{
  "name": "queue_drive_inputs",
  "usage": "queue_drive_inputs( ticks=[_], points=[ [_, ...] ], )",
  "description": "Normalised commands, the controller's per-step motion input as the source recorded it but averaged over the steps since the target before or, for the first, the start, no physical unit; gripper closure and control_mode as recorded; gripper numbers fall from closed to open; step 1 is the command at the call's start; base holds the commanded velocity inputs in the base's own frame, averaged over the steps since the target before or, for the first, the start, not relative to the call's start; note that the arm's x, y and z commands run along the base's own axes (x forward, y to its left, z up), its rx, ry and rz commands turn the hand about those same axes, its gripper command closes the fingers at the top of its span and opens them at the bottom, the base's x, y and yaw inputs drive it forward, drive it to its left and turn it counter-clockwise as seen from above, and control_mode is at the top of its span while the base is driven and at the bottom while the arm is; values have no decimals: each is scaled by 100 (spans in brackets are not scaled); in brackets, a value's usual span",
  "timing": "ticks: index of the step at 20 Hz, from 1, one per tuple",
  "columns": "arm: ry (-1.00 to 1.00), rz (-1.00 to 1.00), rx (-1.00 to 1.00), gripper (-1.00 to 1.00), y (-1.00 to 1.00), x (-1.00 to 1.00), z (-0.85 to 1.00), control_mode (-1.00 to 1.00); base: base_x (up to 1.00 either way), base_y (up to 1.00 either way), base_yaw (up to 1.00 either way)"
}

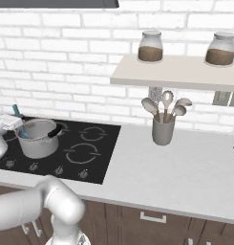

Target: Put the cucumber and bell pepper in the pot. Retrieve the spatula and lightly stir the vegetables in the pot.

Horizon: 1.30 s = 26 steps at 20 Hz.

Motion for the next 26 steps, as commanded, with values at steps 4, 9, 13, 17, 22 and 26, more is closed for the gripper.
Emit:
queue_drive_inputs(
  ticks=[4,9,13,17,22,26],
  points=[
    [-12,0,0,100,-67,0,-35,-100,0,0,0],
    [-13,0,-1,100,-50,3,-36,-100,0,0,0],
    [-8,0,0,100,-42,22,-25,-100,0,0,0],
    [0,1,0,100,-18,21,0,-100,0,0,0],
    [2,7,0,100,0,0,9,-100,0,0,0],
    [-13,7,0,100,3,0,26,-100,0,0,0]
  ],
)
